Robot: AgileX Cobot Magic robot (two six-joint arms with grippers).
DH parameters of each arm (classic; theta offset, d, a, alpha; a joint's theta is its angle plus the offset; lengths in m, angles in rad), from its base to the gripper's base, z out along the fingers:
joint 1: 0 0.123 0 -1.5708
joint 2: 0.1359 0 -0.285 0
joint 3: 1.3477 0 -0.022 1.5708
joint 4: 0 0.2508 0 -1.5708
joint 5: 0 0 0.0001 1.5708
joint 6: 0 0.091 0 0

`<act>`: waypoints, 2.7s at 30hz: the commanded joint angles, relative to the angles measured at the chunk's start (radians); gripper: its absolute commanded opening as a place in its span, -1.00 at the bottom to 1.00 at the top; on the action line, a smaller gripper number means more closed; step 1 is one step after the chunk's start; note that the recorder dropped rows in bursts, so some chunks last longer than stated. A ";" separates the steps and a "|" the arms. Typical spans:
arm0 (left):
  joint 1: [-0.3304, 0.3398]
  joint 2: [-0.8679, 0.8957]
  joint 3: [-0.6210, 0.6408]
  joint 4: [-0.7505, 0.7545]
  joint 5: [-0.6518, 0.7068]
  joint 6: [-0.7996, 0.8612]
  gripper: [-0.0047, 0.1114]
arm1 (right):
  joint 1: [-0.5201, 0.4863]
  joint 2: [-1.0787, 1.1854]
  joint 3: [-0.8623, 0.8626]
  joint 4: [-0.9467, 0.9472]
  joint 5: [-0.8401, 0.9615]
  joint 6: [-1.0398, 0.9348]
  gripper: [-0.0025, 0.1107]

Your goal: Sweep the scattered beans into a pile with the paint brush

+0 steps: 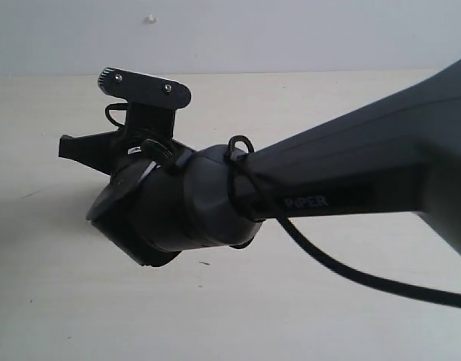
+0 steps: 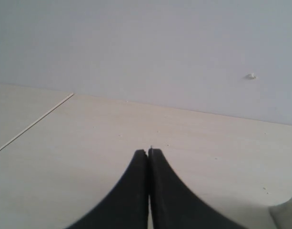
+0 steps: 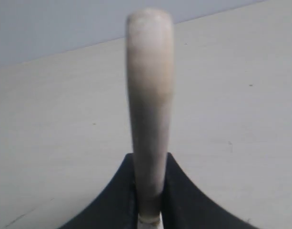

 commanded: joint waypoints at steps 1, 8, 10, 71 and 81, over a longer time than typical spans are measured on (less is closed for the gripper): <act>0.001 -0.007 -0.001 0.003 -0.001 0.000 -0.92 | 0.000 -0.006 -0.007 0.111 -0.071 -0.116 -0.96; 0.001 -0.007 -0.001 0.003 -0.001 0.000 -0.92 | 0.000 -0.038 -0.007 0.127 -0.057 -0.136 -0.96; 0.001 -0.007 -0.001 0.003 -0.001 0.000 -0.92 | 0.000 -0.070 -0.007 0.123 -0.030 -0.136 -0.96; 0.001 -0.007 -0.001 0.003 -0.001 0.000 -0.92 | -1.045 -0.198 0.182 -0.463 1.973 -0.183 -0.96; 0.001 -0.007 -0.001 0.003 -0.001 0.000 -0.92 | -1.034 -0.067 0.240 -0.387 1.910 -0.257 -0.96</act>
